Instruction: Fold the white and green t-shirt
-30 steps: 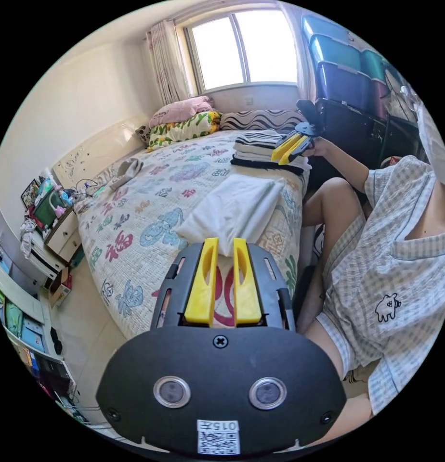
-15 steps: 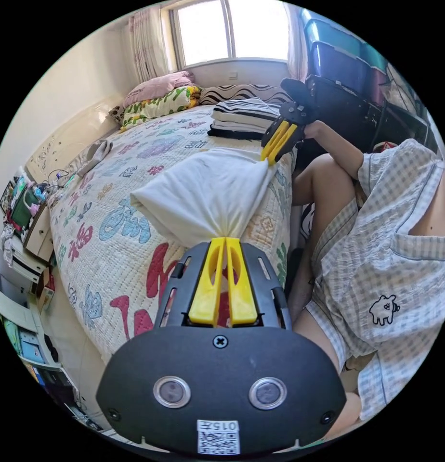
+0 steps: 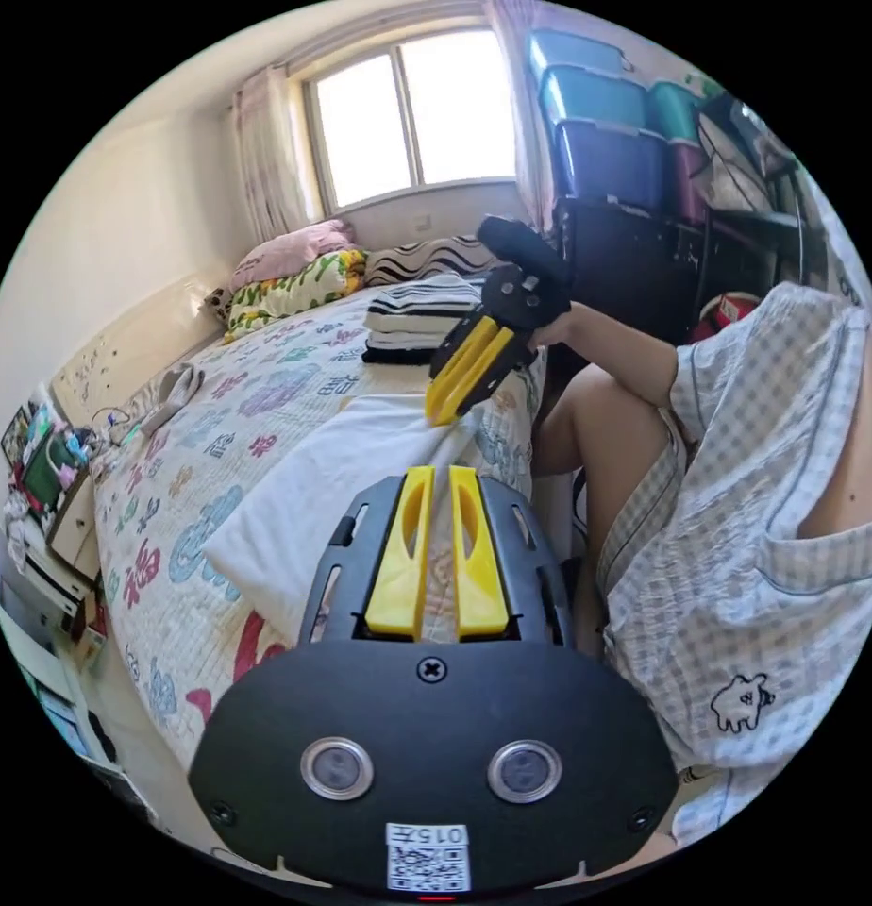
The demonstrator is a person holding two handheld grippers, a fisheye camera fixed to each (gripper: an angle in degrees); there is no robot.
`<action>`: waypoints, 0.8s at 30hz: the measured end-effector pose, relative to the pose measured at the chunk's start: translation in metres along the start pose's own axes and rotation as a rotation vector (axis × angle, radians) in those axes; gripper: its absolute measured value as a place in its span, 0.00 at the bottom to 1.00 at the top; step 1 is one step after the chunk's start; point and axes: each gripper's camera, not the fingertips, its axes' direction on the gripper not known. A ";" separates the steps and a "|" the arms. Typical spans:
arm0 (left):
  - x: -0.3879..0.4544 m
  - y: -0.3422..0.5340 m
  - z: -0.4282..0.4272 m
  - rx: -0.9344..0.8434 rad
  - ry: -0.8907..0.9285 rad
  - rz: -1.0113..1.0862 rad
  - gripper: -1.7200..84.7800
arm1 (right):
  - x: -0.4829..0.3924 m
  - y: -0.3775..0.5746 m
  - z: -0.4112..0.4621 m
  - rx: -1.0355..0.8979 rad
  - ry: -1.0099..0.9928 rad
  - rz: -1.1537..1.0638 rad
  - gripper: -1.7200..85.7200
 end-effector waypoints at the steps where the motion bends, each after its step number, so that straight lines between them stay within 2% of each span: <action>1: 0.007 -0.004 0.010 -0.015 -0.006 0.026 0.02 | -0.001 -0.001 0.000 0.003 -0.001 0.002 0.06; 3: 0.022 -0.019 0.044 -0.076 -0.011 0.073 0.02 | -0.001 -0.001 -0.003 0.040 -0.021 0.039 0.03; 6: 0.013 -0.029 0.077 -0.152 -0.076 0.012 0.02 | -0.001 0.003 -0.015 0.130 -0.034 0.087 0.01; 9: -0.004 -0.032 0.076 -0.113 -0.071 -0.083 0.02 | -0.013 0.007 -0.033 0.226 -0.059 0.069 0.01; 11: -0.009 -0.029 0.076 -0.093 -0.064 -0.111 0.02 | -0.023 0.005 -0.028 0.177 -0.067 0.019 0.01; 14: -0.007 -0.025 0.079 -0.105 -0.048 -0.095 0.02 | -0.038 -0.006 0.012 -0.051 -0.026 -0.057 0.01; 17: 0.005 -0.023 0.075 -0.148 0.006 -0.015 0.02 | -0.042 -0.010 0.016 -0.067 -0.043 -0.056 0.01; 20: 0.009 -0.017 0.038 -0.062 0.124 0.031 0.04 | -0.041 -0.004 0.010 -0.023 -0.048 -0.043 0.01; 22: -0.001 -0.009 0.010 0.024 0.022 -0.025 0.06 | -0.042 -0.002 0.014 -0.025 -0.057 -0.042 0.02; 24: -0.014 0.002 -0.001 -0.049 -0.174 -0.043 0.08 | -0.044 -0.002 0.018 -0.017 -0.054 -0.028 0.03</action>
